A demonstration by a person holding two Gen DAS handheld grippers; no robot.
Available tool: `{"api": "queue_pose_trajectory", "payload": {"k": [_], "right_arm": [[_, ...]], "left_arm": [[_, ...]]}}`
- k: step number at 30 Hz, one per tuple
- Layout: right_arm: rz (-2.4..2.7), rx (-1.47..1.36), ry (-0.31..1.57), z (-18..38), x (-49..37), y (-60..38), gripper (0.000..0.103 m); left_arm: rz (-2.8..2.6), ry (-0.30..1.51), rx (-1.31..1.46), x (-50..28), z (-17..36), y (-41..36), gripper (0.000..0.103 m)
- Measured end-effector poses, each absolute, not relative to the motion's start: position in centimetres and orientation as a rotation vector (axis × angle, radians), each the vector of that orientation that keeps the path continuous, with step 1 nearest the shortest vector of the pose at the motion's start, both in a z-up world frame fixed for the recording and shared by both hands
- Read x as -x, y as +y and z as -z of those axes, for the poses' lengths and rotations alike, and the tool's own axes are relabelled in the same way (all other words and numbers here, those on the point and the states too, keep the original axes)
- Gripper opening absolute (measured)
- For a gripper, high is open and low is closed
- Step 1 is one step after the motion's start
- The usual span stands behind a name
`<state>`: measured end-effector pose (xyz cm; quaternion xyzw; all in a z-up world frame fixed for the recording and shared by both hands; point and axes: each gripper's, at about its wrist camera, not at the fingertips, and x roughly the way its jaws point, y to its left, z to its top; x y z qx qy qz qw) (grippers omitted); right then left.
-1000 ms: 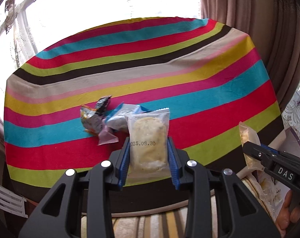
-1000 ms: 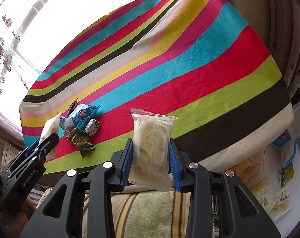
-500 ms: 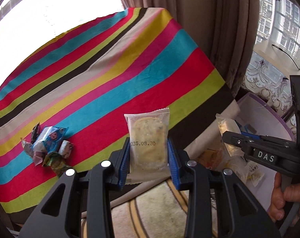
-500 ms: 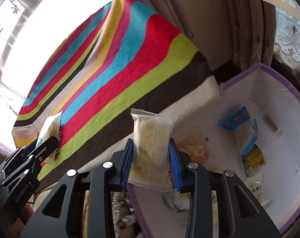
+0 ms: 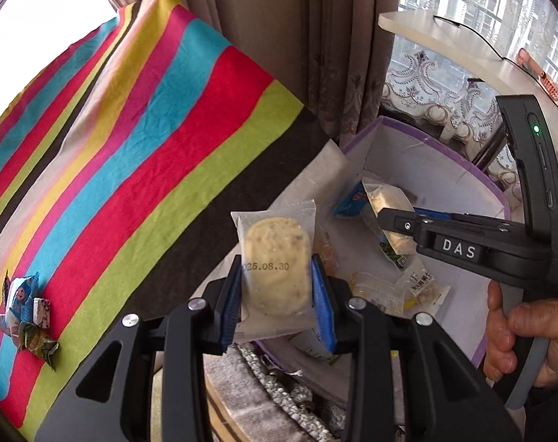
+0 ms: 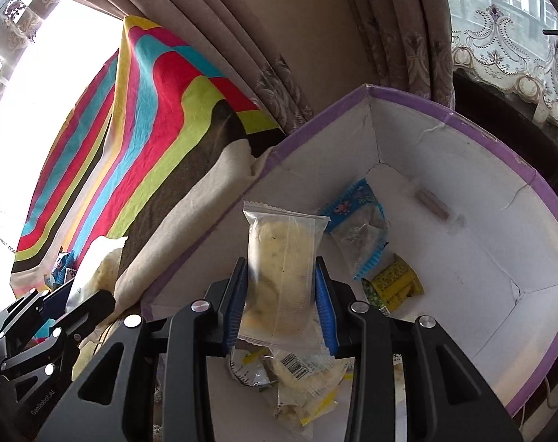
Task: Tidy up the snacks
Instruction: 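Carry the pink cake packet and bread packet over the white box, then open both grippers to drop the two packets into the box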
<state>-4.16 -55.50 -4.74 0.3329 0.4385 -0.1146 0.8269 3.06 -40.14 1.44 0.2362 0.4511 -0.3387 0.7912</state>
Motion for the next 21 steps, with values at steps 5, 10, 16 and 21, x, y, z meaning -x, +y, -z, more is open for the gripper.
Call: {"api": "queue_pose_trajectory", "payload": {"k": [5, 10, 16, 21], "right_arm": [[0.256, -0.728, 0.936, 5.1, 4.7, -56.1, 0.036], [0.263, -0.733, 0.929, 4.9, 4.9, -56.5, 0.037], [0.260, -0.731, 0.925, 4.4, 4.8, -56.3, 0.038], [0.255, -0.717, 0.919, 3.9, 4.6, -56.0, 0.039]], "left_arm": [[0.773, 0.998, -0.539, -2.8, -0.6, -41.7, 0.035], [0.804, 1.018, -0.534, -2.7, -0.5, -42.1, 0.053], [0.785, 1.000, -0.504, -2.8, -1.0, -41.3, 0.059], [0.748, 0.991, -0.468, -3.7, -1.6, -40.0, 0.060]]}}
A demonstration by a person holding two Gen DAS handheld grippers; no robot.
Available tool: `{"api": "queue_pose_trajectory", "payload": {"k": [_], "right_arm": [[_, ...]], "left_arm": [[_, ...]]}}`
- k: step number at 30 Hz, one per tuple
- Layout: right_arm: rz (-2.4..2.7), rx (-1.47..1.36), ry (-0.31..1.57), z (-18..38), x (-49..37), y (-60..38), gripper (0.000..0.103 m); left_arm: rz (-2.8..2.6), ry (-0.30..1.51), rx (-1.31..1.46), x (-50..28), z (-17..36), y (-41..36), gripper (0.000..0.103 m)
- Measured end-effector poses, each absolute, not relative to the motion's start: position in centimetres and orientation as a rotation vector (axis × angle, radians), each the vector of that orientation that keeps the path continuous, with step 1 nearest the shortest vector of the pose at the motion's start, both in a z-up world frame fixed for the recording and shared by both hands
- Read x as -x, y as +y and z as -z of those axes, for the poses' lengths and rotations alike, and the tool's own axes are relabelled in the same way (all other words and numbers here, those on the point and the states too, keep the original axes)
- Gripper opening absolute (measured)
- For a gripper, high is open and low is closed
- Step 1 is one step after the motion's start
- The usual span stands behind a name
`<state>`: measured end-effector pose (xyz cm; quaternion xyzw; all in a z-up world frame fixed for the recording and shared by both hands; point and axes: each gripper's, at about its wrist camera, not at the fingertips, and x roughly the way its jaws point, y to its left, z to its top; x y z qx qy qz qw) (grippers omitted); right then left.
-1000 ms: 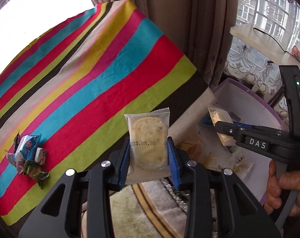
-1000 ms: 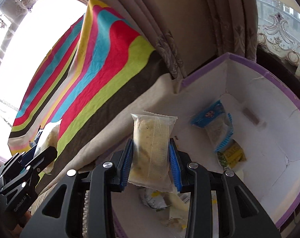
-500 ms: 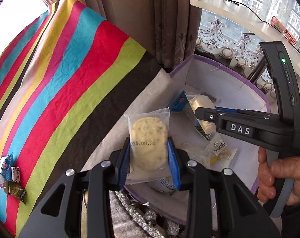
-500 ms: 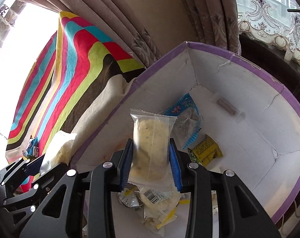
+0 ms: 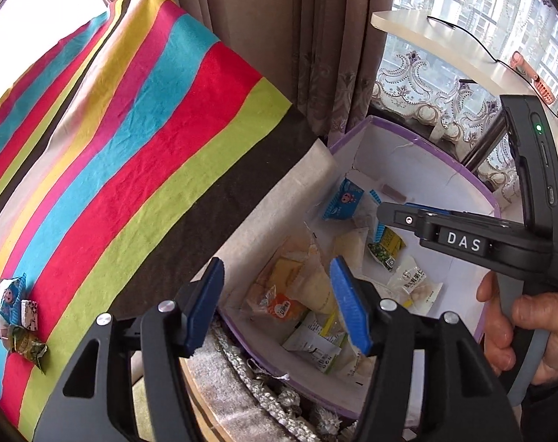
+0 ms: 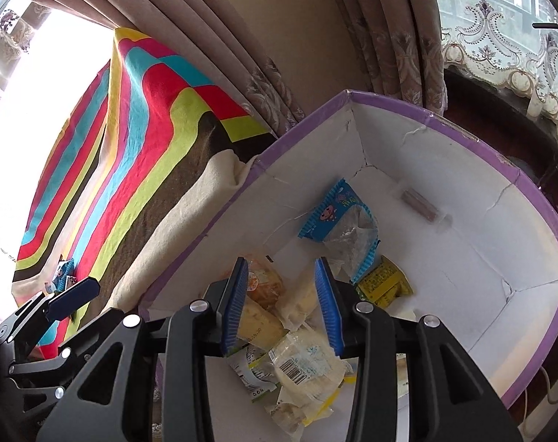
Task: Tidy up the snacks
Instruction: 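Open both grippers to drop the two packets into the box, then move both open tools back over the remaining snacks on the table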
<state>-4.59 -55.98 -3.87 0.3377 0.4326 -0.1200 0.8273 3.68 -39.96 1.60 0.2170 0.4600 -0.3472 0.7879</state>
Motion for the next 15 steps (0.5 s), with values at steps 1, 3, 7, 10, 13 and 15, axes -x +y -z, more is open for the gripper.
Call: {"api": "queue_pose_trajectory", "payload": {"k": [1, 3, 7, 10, 13, 15], "right_arm": [[0.254, -0.715, 0.917, 3.7, 4.5, -55.8, 0.039], [0.249, -0.704, 0.917, 3.4, 4.3, -55.4, 0.039], [0.226, -0.674, 0.920, 2.8, 3.7, -54.2, 0.039], [0.204, -0.657, 0.922, 2.3, 3.2, -53.1, 0.039], [0.176, -0.647, 0.925, 1.9, 2.5, -52.1, 0.039], [0.159, -0.641, 0.927, 1.6, 2.0, -51.4, 0.039]], "left_arm": [[0.738, 0.988, -0.463, -3.8, -1.8, -39.7, 0.061], [0.721, 0.984, -0.448, -4.1, -2.0, -39.0, 0.061], [0.682, 0.971, -0.425, -4.8, -2.4, -37.7, 0.063], [0.640, 0.944, -0.421, -5.1, -2.8, -36.6, 0.067], [0.600, 0.931, -0.409, -5.7, -3.0, -35.2, 0.068], [0.581, 0.934, -0.390, -6.2, -3.1, -34.2, 0.068]]}}
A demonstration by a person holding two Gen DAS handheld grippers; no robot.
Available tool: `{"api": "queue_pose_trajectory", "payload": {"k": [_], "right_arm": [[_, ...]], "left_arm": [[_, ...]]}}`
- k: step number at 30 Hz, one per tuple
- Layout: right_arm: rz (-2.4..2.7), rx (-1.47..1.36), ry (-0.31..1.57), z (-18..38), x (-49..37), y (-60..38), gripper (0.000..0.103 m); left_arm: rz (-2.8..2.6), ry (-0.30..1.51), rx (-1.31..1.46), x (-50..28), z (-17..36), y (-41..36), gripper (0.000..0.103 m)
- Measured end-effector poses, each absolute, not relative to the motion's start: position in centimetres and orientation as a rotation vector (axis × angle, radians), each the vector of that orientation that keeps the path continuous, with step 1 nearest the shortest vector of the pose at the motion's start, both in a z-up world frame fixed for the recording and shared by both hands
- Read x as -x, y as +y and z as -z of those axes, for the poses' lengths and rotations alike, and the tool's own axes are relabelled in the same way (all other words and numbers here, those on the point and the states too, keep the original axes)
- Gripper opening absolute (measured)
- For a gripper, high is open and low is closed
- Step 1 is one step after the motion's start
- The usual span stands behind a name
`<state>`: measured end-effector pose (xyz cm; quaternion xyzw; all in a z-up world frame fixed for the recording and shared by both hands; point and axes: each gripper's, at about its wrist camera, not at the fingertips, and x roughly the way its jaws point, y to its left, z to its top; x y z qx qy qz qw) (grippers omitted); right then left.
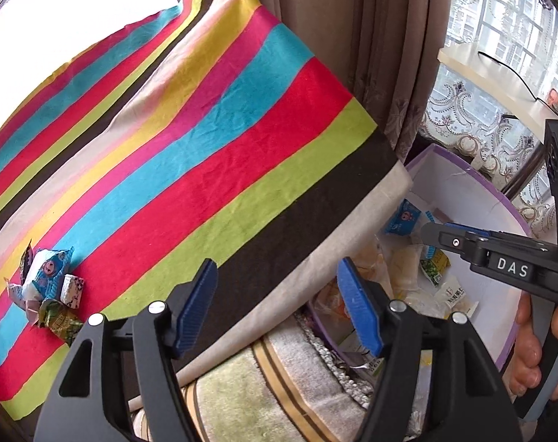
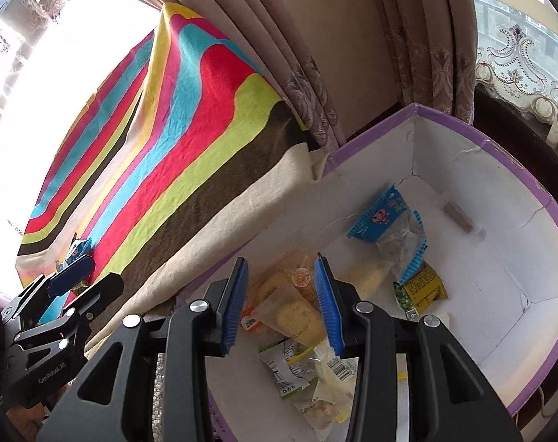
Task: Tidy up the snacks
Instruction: 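Move both open tools back over the remaining snacks on the table, then grasp the green-wrapped packet with the left gripper while the right grasps a small white cake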
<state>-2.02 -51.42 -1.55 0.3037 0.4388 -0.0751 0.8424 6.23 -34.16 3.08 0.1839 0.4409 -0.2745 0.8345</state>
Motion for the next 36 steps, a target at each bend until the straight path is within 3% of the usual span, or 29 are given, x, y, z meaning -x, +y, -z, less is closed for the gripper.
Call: {"api": "queue_pose_trajectory", "payload": {"k": [17, 31, 36], "right_arm": [[0.031, -0.528, 0.967, -0.4, -2.4, -43.7, 0.039], [-0.069, -0.441, 0.995, -1.0, -5.5, -37.7, 0.045], [-0.072, -0.391, 0.989, -1.7, -6.4, -36.1, 0.052]], "left_arm": [[0.398, 0.925, -0.159, -10.2, -4.5, -23.6, 0.071], [0.221, 0.978, 0.097, -12.6, -3.1, -11.6, 0.071], [0.224, 0.996, 0.121, -13.8, -2.3, -10.4, 0.071]]}}
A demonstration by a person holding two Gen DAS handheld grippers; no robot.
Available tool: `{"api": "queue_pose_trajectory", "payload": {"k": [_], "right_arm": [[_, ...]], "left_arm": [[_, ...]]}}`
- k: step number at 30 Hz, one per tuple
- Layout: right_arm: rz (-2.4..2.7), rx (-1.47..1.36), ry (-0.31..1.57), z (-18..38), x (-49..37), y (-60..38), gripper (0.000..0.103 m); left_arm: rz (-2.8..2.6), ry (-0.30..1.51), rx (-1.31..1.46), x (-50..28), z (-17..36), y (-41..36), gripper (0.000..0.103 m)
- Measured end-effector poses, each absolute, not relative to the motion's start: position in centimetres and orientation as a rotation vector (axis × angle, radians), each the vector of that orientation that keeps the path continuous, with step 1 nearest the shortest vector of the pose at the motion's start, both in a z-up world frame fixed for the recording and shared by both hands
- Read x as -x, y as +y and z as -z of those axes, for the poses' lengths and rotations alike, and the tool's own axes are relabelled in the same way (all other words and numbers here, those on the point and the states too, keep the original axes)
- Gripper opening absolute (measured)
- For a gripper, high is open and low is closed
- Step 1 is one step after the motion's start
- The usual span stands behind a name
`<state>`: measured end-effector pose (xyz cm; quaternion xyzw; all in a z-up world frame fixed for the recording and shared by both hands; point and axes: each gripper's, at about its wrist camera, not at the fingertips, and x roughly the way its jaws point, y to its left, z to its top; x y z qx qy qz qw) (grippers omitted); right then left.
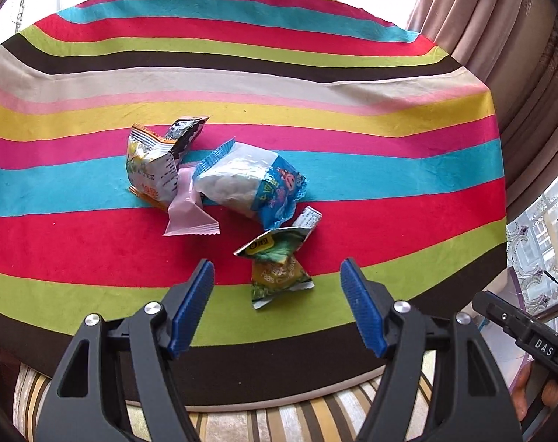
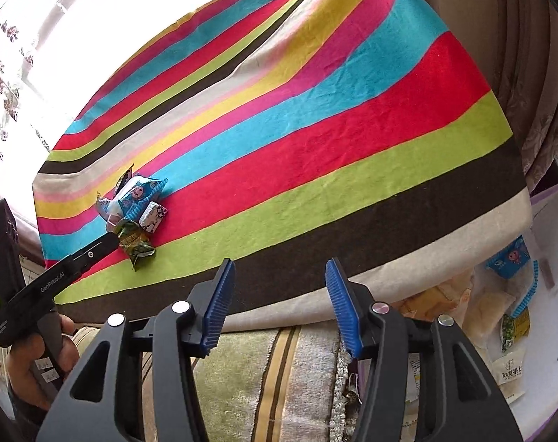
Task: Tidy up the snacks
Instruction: 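Grasp the green-wrapped packet with the left gripper while the right grasps a small white cake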
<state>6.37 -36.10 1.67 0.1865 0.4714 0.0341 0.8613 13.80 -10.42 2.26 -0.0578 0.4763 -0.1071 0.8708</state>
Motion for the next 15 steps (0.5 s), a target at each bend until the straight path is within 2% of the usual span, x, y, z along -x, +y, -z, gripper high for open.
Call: {"api": "queue_pose_trajectory", "payload": {"k": [4, 7, 15], "right_arm": [[-0.045, -0.305, 0.973, -2.3, -6.9, -34.5, 0.054], [-0.041, -0.256, 0.954, -2.8, -7.4, -33.1, 0.059], [-0.074, -0.202, 0.947, -2.8, -9.2, -30.1, 0.067]], "left_arm": [[0.228, 1.020, 0.134, -14.8, -1.3, -10.1, 0.070], [0.231, 1.043, 0.144, -15.6, -0.5, -10.0, 0.062], [0.263, 1.068, 0.162, -16.2, 0.6, -10.0, 0.032]]}}
